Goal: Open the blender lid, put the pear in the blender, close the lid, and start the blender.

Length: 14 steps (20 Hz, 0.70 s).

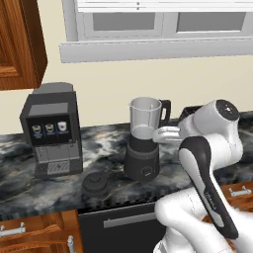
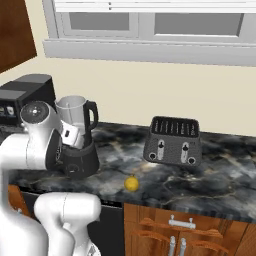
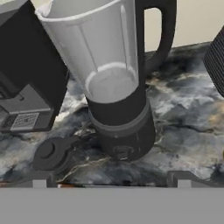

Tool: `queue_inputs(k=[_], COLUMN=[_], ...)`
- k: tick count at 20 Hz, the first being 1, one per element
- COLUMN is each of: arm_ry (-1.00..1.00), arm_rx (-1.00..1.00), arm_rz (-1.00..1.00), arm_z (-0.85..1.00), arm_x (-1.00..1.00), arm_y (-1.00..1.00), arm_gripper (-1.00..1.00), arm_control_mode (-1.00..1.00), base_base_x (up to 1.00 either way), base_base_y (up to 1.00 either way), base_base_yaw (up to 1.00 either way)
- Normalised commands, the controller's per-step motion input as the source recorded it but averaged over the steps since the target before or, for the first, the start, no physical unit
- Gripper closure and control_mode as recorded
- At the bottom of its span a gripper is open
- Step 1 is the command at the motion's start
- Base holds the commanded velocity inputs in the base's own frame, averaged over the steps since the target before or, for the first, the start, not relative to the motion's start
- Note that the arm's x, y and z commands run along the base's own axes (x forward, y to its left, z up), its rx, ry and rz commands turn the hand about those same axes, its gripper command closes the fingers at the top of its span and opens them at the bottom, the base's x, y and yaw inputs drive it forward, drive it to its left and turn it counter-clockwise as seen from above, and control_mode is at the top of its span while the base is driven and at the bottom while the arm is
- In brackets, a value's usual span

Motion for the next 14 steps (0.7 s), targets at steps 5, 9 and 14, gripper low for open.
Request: queue_inputs(k=[5,9,14], arm_ry=[0.00,0.06,0.19], arm_rx=[0.00,-0.01,-0.15], arm_rz=[-0.06,-0.08,-0.05], arm_z=[-0.17,-0.54,-0.91], arm_x=[0.00,0.00,0.00], arm_y=[-1.00,-1.00,-0.72], arm_gripper=[-1.00,-1.00,-1.00], arm_control_mode=[-1.00,-1.00,-1.00], base_base_x=[0.00,0.00,0.00], base_base_y=[0.00,0.00,0.00], base_base_yaw=[0.00,0.00,0.00])
